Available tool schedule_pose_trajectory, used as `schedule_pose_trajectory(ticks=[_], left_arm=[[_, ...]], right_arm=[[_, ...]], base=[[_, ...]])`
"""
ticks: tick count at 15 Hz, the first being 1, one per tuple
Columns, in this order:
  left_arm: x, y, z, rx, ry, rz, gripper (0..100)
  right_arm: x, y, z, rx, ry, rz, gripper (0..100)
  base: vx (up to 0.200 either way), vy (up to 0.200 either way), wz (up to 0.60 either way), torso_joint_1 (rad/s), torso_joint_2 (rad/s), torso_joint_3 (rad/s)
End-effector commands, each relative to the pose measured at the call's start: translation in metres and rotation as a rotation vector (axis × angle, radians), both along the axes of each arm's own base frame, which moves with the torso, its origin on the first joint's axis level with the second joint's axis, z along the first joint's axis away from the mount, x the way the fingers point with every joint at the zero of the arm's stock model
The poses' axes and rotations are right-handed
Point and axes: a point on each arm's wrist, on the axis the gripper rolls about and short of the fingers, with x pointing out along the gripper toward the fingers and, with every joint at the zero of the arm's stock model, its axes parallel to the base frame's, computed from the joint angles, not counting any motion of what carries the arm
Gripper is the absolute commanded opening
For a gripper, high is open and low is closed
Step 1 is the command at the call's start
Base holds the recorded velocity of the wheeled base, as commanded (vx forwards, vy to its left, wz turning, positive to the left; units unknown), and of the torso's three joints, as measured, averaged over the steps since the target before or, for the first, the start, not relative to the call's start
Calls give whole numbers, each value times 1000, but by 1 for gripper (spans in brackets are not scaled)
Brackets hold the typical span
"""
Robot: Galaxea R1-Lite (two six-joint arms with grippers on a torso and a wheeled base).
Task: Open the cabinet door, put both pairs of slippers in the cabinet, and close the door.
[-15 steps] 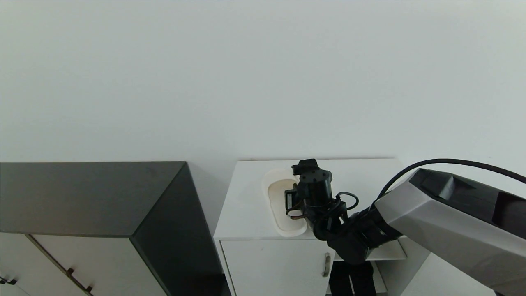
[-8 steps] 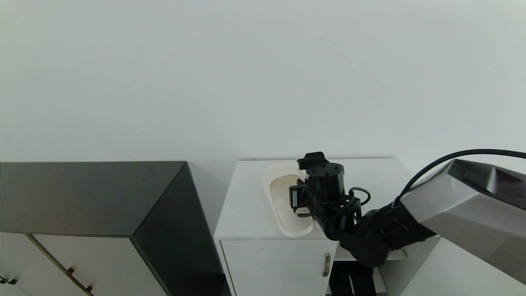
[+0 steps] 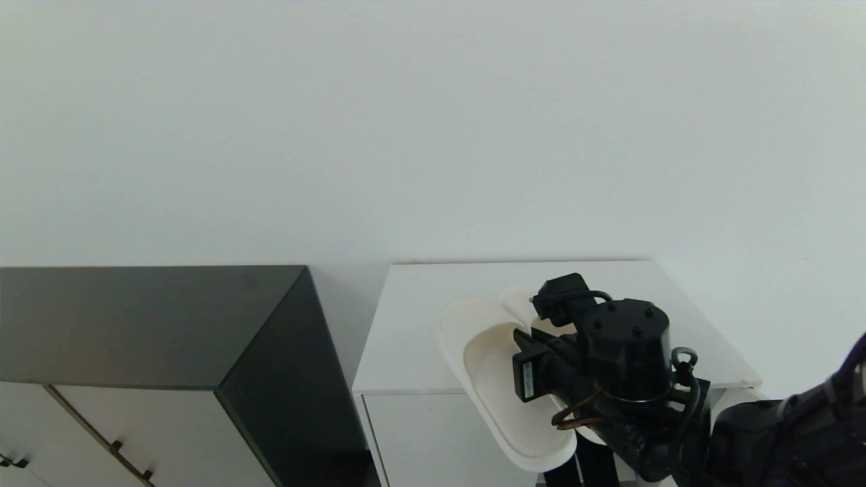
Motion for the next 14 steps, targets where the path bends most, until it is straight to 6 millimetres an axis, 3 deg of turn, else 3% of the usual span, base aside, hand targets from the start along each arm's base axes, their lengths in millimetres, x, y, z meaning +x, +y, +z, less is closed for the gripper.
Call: schedule_pose_trajectory(ticks=[1, 7, 12, 14], left_arm=[[0, 0, 0, 0, 1, -1, 0], [0, 0, 0, 0, 1, 1, 0], [0, 0, 0, 0, 1, 1, 0], [0, 0, 0, 0, 1, -1, 0]], right_arm=[[-9, -6, 6, 10, -7, 9, 0], [0, 4, -27, -39, 40, 5, 0], [0, 4, -26, -35, 36, 3, 0], [0, 4, -26, -33, 37, 3, 0]], base=[[0, 0, 0, 0, 0, 0], [0, 0, 0, 0, 0, 0], [0, 0, 0, 0, 0, 0], [-200, 0, 0, 2, 2, 5]])
